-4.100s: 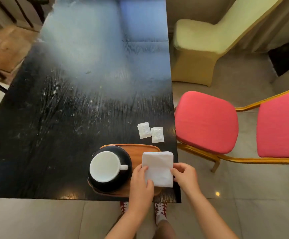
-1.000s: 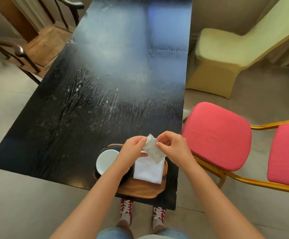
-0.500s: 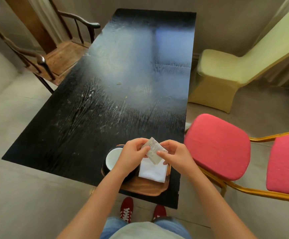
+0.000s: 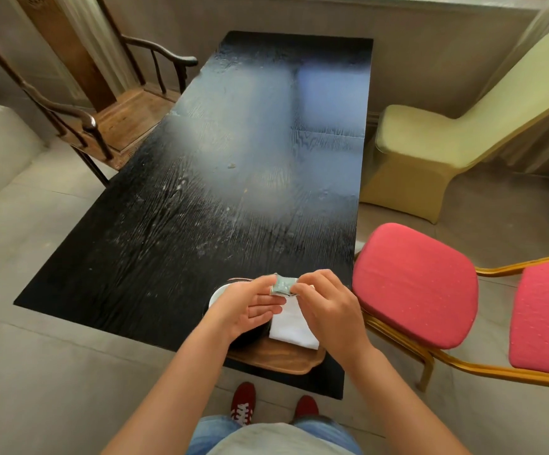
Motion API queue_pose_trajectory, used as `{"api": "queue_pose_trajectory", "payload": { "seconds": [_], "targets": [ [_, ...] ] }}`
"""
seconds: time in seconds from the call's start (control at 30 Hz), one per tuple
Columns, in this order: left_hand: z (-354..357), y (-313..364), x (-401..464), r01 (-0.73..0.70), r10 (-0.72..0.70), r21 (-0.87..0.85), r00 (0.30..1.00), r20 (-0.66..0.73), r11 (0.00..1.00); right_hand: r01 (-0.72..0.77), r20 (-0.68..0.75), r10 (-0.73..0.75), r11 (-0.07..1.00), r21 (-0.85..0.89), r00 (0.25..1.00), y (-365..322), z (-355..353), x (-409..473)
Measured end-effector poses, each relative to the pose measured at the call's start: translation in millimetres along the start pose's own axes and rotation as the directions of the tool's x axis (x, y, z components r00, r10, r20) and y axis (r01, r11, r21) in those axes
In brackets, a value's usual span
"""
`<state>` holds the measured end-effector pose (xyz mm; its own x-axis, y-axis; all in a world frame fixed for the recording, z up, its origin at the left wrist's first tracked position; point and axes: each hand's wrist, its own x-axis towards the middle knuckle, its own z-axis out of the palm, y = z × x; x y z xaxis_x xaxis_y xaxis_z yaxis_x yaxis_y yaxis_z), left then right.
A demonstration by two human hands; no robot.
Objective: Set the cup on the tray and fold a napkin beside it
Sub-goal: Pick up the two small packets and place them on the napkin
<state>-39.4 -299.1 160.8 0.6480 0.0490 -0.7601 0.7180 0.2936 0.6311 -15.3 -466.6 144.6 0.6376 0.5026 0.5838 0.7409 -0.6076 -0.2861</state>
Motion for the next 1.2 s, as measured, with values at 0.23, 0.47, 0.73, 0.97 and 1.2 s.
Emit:
{"api": "queue_pose_trajectory", "payload": {
  "seconds": [0.23, 0.47, 0.73, 0.97, 1.2],
  "targets": [
    [1.0, -10.1, -4.4, -0.345, 0.354, 0.107, 0.931, -0.085, 0.933, -0.429, 0.131, 0.410, 0.823, 0.372, 0.902, -4.7, 3.6, -17.4],
    [-5.1, -17.7, -10.2, -0.466, 0.480, 0.227, 0.877, -0.009, 0.855, -0.831, 0.867, 0.472, -0.412, 0.375, 0.157, -2.3, 6.8, -20.3],
    [-14.8, -35.9, -4.6, -0.491, 0.557, 0.449, 0.831, -0.017, 0.747, -0.830, 0.732, 0.642, -0.265, 0.491, 0.228, -10.8, 8.2, -28.9],
    [-17.7, -44.8, -2.0, -0.476, 0.519, 0.449, 0.854, 0.031, 0.756, -0.839, 0.561, 0.776, -0.077, 0.538, 0.289, -19.0, 8.5, -37.4],
    [-20.5, -103.7, 16.2, -0.273, 0.346, 0.465, 0.935, -0.076, 0.842, -0.937, 0.606, 0.793, -0.162, 0.310, 0.063, -29.6, 40.1, -93.6]
  ]
}}
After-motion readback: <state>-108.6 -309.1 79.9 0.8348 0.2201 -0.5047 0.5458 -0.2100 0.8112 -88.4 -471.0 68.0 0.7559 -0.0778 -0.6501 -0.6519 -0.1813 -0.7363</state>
